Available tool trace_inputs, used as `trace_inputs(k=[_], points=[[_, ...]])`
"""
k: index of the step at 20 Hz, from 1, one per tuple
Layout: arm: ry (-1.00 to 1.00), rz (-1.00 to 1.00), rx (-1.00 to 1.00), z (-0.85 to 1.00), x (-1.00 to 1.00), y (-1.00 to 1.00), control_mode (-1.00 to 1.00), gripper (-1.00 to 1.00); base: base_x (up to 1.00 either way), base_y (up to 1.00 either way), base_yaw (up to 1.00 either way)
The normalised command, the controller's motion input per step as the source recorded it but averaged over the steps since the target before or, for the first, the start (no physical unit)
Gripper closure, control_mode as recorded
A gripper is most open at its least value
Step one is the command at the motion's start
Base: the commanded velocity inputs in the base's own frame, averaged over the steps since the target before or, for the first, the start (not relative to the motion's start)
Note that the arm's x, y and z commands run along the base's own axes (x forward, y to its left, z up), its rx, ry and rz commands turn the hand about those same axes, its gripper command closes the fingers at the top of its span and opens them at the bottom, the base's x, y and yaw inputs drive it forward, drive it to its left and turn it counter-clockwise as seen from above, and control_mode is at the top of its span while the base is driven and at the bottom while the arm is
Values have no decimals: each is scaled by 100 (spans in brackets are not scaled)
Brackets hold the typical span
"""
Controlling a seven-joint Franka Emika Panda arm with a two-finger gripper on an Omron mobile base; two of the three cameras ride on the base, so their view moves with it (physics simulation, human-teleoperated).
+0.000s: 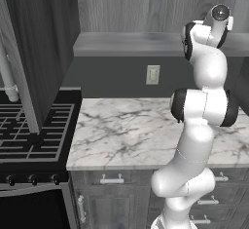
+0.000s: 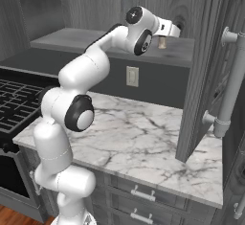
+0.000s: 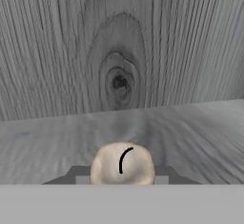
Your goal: Get the candle and the wine from the cabinet and move them to the dining counter.
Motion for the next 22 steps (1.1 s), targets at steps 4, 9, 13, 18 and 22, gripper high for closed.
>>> trace_inputs(k=[4,9,13,18,22], points=[[0,0,0,0,0,0,-100,100,0,0,0],[0,0,0,0,0,0,-100,100,0,0,0],[0,0,0,0,-8,0,-100,100,0,0,0],[-1,-2,0,0,-37,0,-100,100,0,0,0],[-3,-2,0,0,-49,0,-100,100,0,0,0]])
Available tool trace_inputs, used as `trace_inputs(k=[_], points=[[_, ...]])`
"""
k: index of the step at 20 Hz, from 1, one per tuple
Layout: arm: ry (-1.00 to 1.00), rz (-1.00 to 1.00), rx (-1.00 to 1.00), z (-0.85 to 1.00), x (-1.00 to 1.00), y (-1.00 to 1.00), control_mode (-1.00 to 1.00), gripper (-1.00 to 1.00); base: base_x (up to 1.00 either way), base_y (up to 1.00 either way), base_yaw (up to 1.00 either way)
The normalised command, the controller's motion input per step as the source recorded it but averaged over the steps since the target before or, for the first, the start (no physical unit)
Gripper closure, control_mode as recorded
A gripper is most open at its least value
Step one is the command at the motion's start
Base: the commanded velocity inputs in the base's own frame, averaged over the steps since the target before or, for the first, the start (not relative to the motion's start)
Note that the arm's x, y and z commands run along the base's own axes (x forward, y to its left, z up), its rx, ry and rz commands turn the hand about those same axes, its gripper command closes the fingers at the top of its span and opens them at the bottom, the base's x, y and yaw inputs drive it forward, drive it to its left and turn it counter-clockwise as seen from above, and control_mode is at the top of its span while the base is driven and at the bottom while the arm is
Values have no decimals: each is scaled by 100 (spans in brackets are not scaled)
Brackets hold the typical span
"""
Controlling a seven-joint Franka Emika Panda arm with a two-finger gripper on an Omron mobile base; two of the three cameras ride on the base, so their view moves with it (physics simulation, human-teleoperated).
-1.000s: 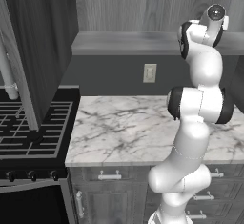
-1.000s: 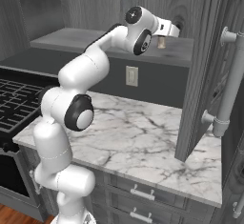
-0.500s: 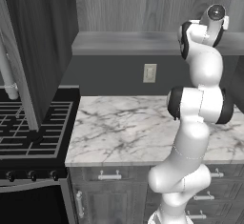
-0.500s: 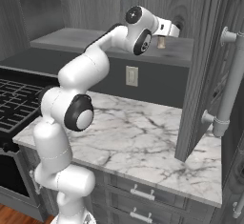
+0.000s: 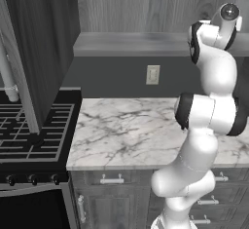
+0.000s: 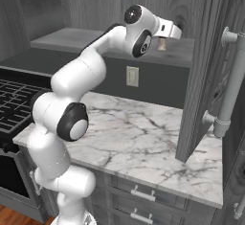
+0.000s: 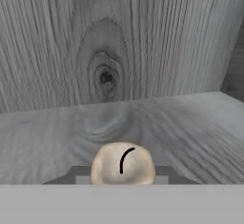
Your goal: Get the candle and the wine from the cabinet and move them to the dining counter.
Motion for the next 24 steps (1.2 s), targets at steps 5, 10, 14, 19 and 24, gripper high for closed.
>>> trace_inputs(k=[5,10,14,19,24], points=[[-1,0,0,0,-65,0,-100,100,0,0,0],[0,-1,0,4,-81,12,-100,100,0,0,0],[0,-1,0,3,-89,56,-100,100,0,0,0],[2,6,0,0,-86,83,-100,100,0,0,0],[1,13,0,0,-92,77,-100,100,0,0,0]])
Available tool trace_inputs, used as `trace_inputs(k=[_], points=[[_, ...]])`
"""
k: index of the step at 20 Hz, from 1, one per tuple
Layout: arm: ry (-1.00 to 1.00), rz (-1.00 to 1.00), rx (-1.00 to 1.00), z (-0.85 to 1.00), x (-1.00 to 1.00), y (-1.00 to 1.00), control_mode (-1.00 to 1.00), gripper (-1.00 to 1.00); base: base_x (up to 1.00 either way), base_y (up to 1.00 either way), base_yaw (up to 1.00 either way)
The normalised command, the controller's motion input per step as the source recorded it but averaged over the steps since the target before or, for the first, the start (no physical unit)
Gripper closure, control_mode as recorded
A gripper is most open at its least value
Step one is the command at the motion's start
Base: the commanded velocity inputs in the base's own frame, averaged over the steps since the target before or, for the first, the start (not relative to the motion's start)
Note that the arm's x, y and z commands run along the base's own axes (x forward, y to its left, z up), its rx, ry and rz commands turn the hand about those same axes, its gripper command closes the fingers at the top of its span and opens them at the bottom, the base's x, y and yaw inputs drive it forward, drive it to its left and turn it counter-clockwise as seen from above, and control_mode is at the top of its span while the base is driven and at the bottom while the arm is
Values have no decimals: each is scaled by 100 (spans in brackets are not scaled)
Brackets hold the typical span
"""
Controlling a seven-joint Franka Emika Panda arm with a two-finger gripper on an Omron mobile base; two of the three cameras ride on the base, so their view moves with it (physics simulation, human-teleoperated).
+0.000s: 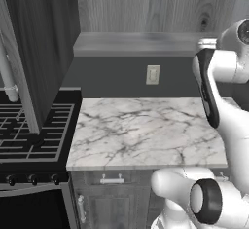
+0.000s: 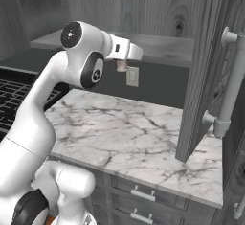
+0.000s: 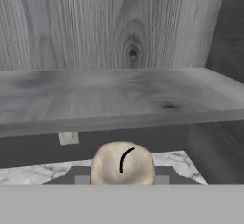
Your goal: Get the candle and the wine from the cabinet and move them to the dining counter.
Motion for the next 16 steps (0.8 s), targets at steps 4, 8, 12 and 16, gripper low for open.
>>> trace_inputs(k=[4,8,12,16], points=[[1,15,0,0,-82,62,-100,100,0,0,0],[0,13,0,-1,-63,68,-100,100,0,0,0],[0,6,0,-5,-32,42,-100,100,0,0,0],[1,0,0,0,0,1,-100,100,0,0,0]])
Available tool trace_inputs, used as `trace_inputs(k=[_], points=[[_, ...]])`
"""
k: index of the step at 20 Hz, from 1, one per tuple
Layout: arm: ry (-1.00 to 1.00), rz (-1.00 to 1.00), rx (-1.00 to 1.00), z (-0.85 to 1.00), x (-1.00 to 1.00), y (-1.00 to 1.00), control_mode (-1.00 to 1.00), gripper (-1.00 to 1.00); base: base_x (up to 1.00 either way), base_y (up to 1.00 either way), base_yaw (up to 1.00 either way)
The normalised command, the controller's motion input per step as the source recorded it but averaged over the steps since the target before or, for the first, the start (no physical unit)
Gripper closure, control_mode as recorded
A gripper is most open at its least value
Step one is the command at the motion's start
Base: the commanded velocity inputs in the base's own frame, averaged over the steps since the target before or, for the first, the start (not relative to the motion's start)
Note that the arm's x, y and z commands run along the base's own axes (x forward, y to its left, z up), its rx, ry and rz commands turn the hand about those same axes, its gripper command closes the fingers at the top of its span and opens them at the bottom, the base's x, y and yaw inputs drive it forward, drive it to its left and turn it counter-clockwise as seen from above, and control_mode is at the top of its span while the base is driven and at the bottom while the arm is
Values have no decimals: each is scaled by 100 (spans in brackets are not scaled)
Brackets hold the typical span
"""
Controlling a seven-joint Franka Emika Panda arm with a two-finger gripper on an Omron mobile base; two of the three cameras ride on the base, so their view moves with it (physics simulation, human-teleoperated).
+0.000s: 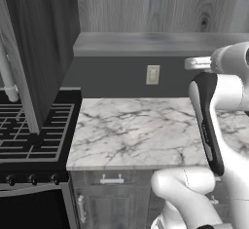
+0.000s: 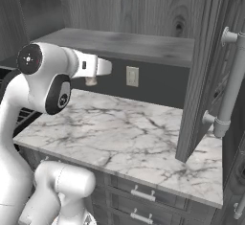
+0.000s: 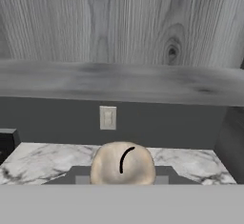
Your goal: Get the candle and the wine from the cabinet and move them to the dining counter.
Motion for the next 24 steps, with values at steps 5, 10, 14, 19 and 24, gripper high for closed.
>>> trace_inputs(k=[5,10,14,19,24], points=[[0,0,0,-10,-18,0,-100,100,0,0,0],[-2,0,0,-58,-96,19,-100,100,0,0,0],[0,0,-1,-49,-78,22,-100,100,0,0,0],[0,0,-3,-42,-55,39,-100,100,0,0,0],[0,0,-1,-8,-9,10,100,100,-38,38,0]])
